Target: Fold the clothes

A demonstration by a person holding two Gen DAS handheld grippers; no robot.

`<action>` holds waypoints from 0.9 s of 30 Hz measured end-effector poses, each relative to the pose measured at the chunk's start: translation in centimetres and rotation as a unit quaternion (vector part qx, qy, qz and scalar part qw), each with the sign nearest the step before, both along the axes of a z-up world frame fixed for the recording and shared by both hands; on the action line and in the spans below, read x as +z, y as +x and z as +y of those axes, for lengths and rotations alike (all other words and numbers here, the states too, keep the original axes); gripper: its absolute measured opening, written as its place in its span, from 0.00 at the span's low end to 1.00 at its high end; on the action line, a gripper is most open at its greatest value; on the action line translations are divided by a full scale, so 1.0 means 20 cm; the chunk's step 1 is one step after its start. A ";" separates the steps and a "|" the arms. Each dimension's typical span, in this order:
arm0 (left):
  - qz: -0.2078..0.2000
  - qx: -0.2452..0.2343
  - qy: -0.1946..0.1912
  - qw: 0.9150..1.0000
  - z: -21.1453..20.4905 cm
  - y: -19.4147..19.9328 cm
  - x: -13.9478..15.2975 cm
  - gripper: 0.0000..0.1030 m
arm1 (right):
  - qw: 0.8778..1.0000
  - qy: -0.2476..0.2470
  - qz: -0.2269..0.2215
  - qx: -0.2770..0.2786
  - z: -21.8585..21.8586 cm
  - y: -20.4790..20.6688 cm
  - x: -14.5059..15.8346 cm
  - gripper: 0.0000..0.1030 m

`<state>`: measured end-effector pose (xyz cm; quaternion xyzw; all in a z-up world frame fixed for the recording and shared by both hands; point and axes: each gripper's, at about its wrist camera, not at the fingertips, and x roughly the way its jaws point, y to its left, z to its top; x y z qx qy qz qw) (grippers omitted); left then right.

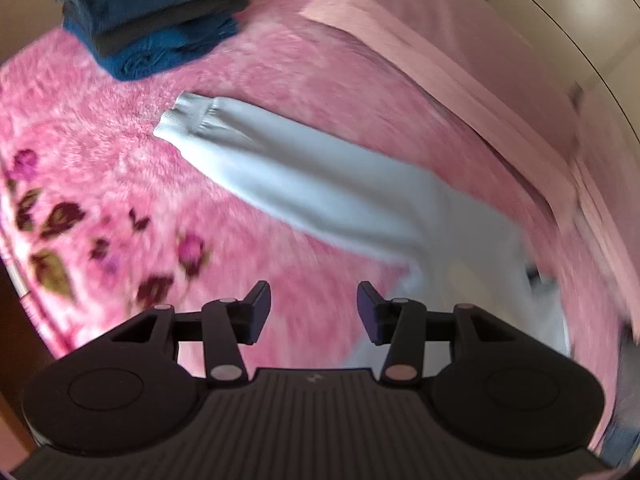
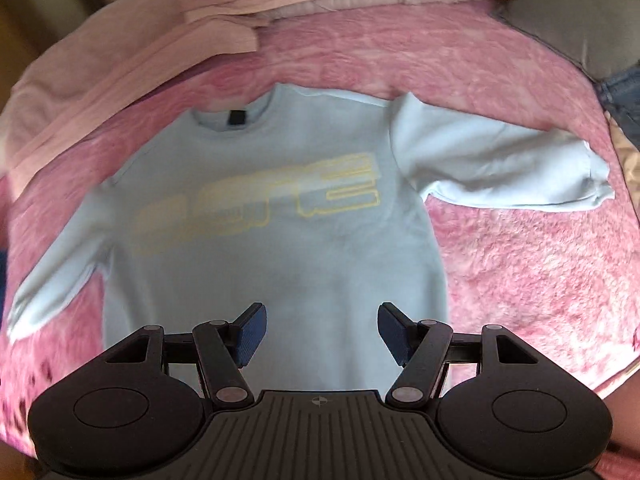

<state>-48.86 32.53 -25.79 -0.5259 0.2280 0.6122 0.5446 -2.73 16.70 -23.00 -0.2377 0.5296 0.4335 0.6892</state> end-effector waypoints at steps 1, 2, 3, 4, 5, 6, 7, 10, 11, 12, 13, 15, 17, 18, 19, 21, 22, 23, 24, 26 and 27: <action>-0.008 0.012 -0.003 1.000 0.07 -0.04 -0.06 0.42 | 1.000 -0.007 -0.005 -0.004 0.04 -0.01 -0.03 0.63; -0.015 0.025 -0.006 1.000 0.14 -0.08 -0.12 0.42 | 1.000 -0.013 -0.010 -0.008 0.08 -0.01 -0.06 0.63; -0.020 0.039 -0.007 0.999 0.18 -0.12 -0.17 0.42 | 1.000 -0.020 -0.016 -0.011 0.11 -0.02 -0.09 0.63; -0.026 0.054 -0.008 0.998 0.22 -0.16 -0.23 0.42 | 0.999 -0.027 -0.022 -0.013 0.14 -0.03 -0.12 0.63; -0.031 0.069 -0.009 0.997 0.27 -0.21 -0.28 0.42 | 0.999 -0.037 -0.026 -0.014 0.16 -0.03 -0.16 0.63; -0.037 0.084 -0.011 0.996 0.31 -0.25 -0.34 0.42 | 0.998 -0.047 -0.028 -0.014 0.18 -0.04 -0.20 0.63; -0.039 0.104 -0.014 0.994 0.34 -0.30 -0.39 0.42 | 0.998 -0.057 -0.029 -0.015 0.20 -0.04 -0.24 0.63; -0.043 0.158 -0.023 0.986 0.39 -0.45 -0.53 0.42 | 0.996 -0.078 -0.030 -0.018 0.23 -0.06 -0.33 0.63; -0.044 0.173 -0.027 0.984 0.41 -0.50 -0.57 0.42 | 0.996 -0.083 -0.030 -0.017 0.24 -0.06 -0.36 0.63; -0.046 0.181 -0.026 0.982 0.42 -0.52 -0.60 0.41 | 0.996 -0.088 -0.030 -0.017 0.25 -0.07 -0.39 0.63; -0.048 0.189 -0.025 0.980 0.44 -0.55 -0.63 0.41 | 0.995 -0.093 -0.029 -0.017 0.25 -0.07 -0.41 0.63; -0.052 0.205 -0.024 0.977 0.46 -0.60 -0.69 0.38 | 0.994 -0.101 -0.027 -0.018 0.26 -0.07 -0.46 0.63; -0.049 0.208 -0.018 0.977 0.49 -0.60 -0.72 0.38 | 0.993 -0.109 -0.026 -0.023 0.25 -0.07 -0.51 0.63; -0.042 0.204 -0.011 0.978 0.50 -0.59 -0.72 0.38 | 0.993 -0.111 -0.023 -0.026 0.25 -0.06 -0.53 0.63; -0.031 0.197 -0.004 0.980 0.52 -0.58 -0.73 0.38 | 0.993 -0.112 -0.021 -0.029 0.25 -0.05 -0.55 0.63; -0.012 0.186 0.010 0.982 0.54 -0.56 -0.74 0.30 | 0.993 -0.112 -0.019 -0.033 0.24 -0.03 -0.58 0.63; -0.002 0.182 0.017 0.983 0.55 -0.55 -0.74 0.21 | 0.993 -0.112 -0.019 -0.033 0.23 -0.02 -0.59 0.63; 0.004 0.176 0.021 0.984 0.55 -0.54 -0.74 0.05 | 0.993 -0.110 -0.018 -0.033 0.22 0.00 -0.60 0.63; 0.011 0.171 0.025 0.985 0.56 -0.53 -0.73 0.05 | 0.993 -0.109 -0.018 -0.032 0.21 0.02 -0.62 0.63; 0.035 0.161 0.050 0.985 0.55 -0.47 -0.66 0.04 | 0.994 -0.106 -0.017 -0.033 0.20 0.06 -0.64 0.63; 0.049 0.138 0.074 0.986 0.54 -0.41 -0.59 0.03 | 0.994 -0.104 -0.016 -0.034 0.19 0.09 -0.64 0.63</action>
